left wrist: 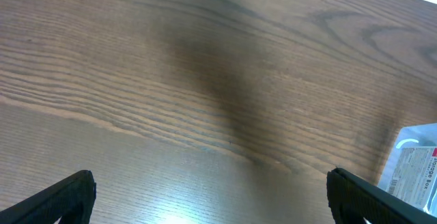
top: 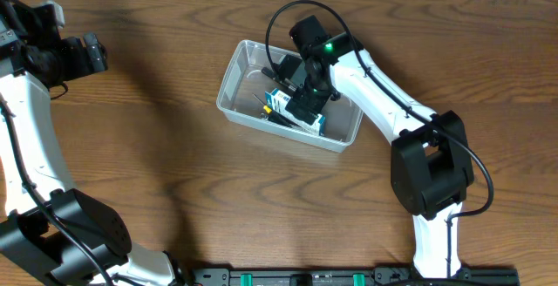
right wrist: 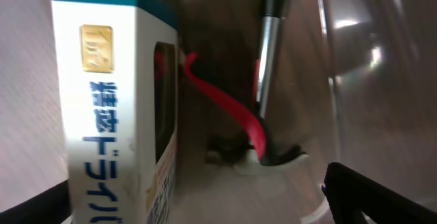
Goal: Pack container
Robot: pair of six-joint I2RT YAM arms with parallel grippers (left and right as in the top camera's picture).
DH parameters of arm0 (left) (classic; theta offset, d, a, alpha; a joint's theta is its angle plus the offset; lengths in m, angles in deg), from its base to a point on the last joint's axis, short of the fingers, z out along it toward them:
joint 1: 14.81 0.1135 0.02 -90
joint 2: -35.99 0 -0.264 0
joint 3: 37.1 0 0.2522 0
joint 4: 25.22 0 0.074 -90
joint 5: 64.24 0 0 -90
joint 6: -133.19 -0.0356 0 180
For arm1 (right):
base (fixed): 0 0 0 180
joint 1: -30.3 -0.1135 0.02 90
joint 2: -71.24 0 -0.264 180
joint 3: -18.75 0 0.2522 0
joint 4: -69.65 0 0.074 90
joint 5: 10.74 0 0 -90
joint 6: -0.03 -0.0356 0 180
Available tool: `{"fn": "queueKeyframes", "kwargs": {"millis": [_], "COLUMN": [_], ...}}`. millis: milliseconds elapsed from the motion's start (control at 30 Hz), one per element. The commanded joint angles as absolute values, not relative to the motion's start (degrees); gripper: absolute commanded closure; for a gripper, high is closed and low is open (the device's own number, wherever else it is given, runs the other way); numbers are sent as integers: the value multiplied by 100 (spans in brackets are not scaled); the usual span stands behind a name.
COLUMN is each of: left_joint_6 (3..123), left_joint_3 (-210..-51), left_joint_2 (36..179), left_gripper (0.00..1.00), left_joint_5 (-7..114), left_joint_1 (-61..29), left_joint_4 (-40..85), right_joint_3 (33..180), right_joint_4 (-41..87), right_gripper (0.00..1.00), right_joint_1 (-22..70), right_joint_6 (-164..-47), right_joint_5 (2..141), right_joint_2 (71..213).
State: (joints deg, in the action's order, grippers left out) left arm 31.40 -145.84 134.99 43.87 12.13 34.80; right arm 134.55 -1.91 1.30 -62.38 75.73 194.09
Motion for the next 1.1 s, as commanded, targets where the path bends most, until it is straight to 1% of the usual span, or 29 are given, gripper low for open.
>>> {"fn": "queueKeyframes", "kwargs": {"millis": [0, 333, 500, 633, 767, 1067], "left_joint_6": [3173, 3173, 3173, 3173, 3173, 3173], "left_joint_3": [-14665, -14665, -14665, -14665, -14665, -14665], "left_joint_2": [13501, 13501, 13501, 13501, 13501, 13501], "left_gripper": [2, 2, 2, 2, 2, 2], "left_joint_5": [4459, 4459, 4459, 4459, 4457, 4459], "left_joint_1": [1211, 1211, 1211, 1211, 1211, 1211], "left_joint_4": [3496, 3496, 3496, 3496, 3496, 3496], "right_joint_3": [13853, 14835, 15475, 15849, 15917, 15917], "right_joint_4": [-171, -574, -648, -676, -692, -689], "right_gripper": [1, 1, 1, 1, 1, 1], "right_joint_1": [253, 666, 946, 1361, 1746, 2187], "right_joint_6": [-6496, -6797, -7857, -8598, -9304, -9204], "right_joint_5": [7916, 8167, 9048, 9042, 9033, 9042], "right_joint_2": [19415, 19413, 19413, 19413, 19413, 19413]}}
